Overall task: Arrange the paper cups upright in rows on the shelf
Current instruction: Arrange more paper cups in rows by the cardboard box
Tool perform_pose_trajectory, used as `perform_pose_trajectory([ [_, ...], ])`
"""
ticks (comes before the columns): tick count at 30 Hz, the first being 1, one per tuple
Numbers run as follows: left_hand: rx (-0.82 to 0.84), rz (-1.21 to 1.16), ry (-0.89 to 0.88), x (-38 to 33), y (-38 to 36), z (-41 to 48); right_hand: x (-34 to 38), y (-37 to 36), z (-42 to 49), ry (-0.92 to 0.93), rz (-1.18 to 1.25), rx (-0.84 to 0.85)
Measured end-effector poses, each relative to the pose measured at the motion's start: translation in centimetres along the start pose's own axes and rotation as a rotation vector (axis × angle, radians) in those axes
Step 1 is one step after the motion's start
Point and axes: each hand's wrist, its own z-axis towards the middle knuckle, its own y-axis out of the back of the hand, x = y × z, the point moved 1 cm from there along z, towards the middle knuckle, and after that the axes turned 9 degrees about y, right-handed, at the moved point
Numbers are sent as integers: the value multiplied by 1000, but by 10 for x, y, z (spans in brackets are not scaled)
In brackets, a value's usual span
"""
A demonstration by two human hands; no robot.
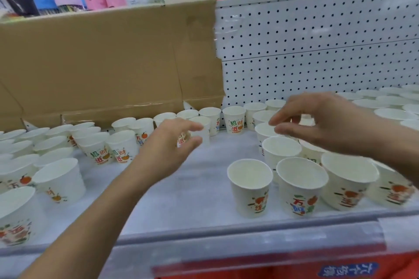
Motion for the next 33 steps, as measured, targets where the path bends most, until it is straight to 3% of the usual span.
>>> perform_pose_trajectory([
  [4, 54, 126, 77, 14, -13, 54, -19, -14, 57, 11, -144, 128],
  [11, 163, 472, 55, 21, -52, 95, -69, -65, 148, 109, -367, 398],
  [15, 226, 507, 63, 35, -35, 88, -88, -86, 167, 126, -349, 477],
  [18, 259, 398, 62, 38, -19, 84, -95, -99, 175, 151, -322, 490],
  [21, 127, 130, 27, 21, -20, 105, -98, -105, 180, 142, -264, 493],
  [28, 184, 608, -7, 14, -78, 175, -101, -120, 190, 55, -167, 440],
  [33, 229, 595, -46, 36, -68, 179, -109, -120, 189, -31, -135, 447],
])
